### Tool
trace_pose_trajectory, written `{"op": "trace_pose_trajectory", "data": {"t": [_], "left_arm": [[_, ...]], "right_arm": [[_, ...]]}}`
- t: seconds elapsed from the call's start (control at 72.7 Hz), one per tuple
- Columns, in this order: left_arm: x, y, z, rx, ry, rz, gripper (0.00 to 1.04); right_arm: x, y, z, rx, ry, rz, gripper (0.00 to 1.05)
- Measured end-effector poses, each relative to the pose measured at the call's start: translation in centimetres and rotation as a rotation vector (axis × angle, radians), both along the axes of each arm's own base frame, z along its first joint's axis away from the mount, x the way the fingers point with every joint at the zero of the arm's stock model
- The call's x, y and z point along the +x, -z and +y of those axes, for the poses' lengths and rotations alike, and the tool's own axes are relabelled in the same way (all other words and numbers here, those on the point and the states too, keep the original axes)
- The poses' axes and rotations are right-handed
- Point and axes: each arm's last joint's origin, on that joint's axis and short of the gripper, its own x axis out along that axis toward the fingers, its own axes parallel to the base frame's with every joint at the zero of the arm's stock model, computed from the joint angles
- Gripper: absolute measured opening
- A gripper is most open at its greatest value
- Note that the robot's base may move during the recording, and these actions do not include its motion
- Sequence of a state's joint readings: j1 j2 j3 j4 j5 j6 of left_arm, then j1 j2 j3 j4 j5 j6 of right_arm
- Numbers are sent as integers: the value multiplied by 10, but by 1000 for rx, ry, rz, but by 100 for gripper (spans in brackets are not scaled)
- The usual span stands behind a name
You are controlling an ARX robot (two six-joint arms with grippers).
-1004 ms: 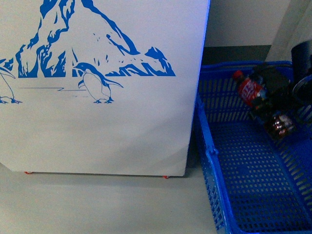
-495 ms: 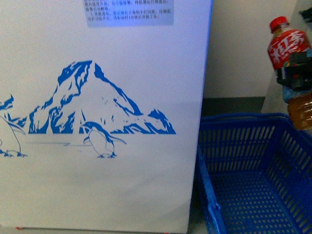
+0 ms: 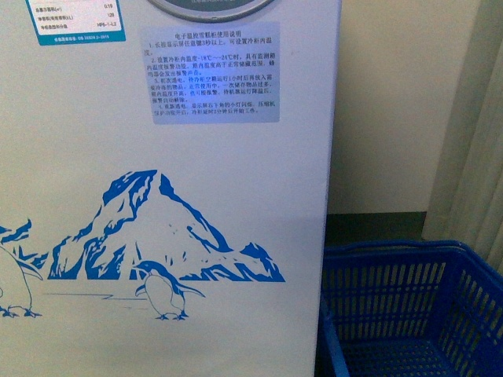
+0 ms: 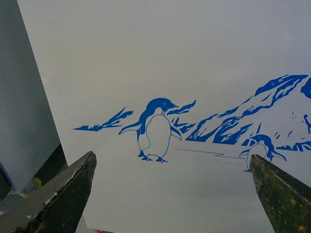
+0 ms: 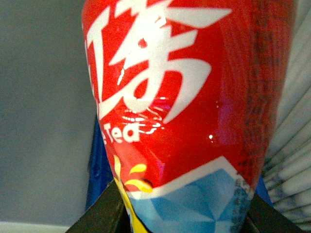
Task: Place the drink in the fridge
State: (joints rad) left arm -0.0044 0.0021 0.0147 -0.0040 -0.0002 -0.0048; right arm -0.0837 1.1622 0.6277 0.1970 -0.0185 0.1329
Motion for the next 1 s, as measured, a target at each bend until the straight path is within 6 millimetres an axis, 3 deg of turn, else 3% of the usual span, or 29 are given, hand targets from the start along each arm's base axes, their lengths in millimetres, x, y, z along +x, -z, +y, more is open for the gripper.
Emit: {"op": "trace_pose_trajectory", "data": {"t": [0.481, 0.757, 0.839, 0.922, 1.004], "left_arm": [[0, 0, 0, 0, 0, 0, 97], [0, 0, 0, 0, 0, 0, 97], [0, 0, 0, 0, 0, 0, 97], [0, 0, 0, 0, 0, 0, 97], [0, 0, 0, 0, 0, 0, 97]], "right_arm": [[-85, 1, -7, -56, 10, -162, 37], [-123, -6, -9, -80, -29, -272, 37], [-136, 5, -12, -88, -34, -275, 37], [-146, 36, -10, -113, -57, -298, 37], [-148, 53, -8, -120, -84, -305, 37]]}}
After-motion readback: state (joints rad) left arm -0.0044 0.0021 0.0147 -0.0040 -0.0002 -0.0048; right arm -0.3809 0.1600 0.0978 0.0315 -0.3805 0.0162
